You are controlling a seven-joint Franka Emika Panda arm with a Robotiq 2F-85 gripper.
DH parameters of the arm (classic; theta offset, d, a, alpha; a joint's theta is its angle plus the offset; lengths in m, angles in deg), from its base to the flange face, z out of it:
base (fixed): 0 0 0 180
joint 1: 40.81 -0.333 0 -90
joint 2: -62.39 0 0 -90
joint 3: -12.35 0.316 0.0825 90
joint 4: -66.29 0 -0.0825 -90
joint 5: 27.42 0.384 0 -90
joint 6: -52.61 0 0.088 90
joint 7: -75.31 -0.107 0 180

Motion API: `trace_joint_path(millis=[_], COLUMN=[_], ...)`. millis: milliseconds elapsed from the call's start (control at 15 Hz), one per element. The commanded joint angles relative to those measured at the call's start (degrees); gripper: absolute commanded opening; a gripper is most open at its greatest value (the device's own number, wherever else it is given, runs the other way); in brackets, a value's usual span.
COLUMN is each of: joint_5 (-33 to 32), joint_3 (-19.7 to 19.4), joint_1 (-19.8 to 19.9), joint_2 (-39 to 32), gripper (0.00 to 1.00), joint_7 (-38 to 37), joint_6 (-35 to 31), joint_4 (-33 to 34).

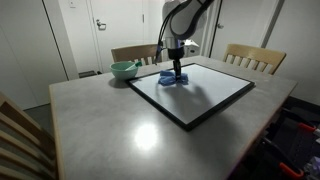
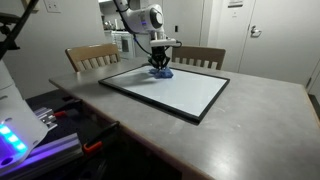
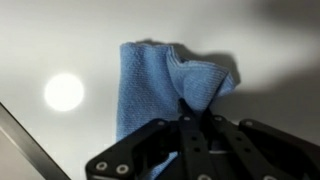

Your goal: Use the blue cloth to wipe the whiteboard

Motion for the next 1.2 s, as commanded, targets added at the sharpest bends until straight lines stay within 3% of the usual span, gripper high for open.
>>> trace_joint_path(millis=[0,467,733,1133], joint_5=[1.38,1.3,0.73,3.34], joint_3=[-1.15,-2.89,-3.03,-3.37], joint_1=[2.63,4.97,4.74,7.62], joint_2=[4.71,7.72,6.77,8.46], gripper=[0.03,0.03,0.03,0.03], joint_7=[-0.96,-3.51,-3.42,-1.88], joint_6=[-0.32,-1.51,-0.63,0.66], joint_4=[-8.71,-14.44,-11.74,-8.47])
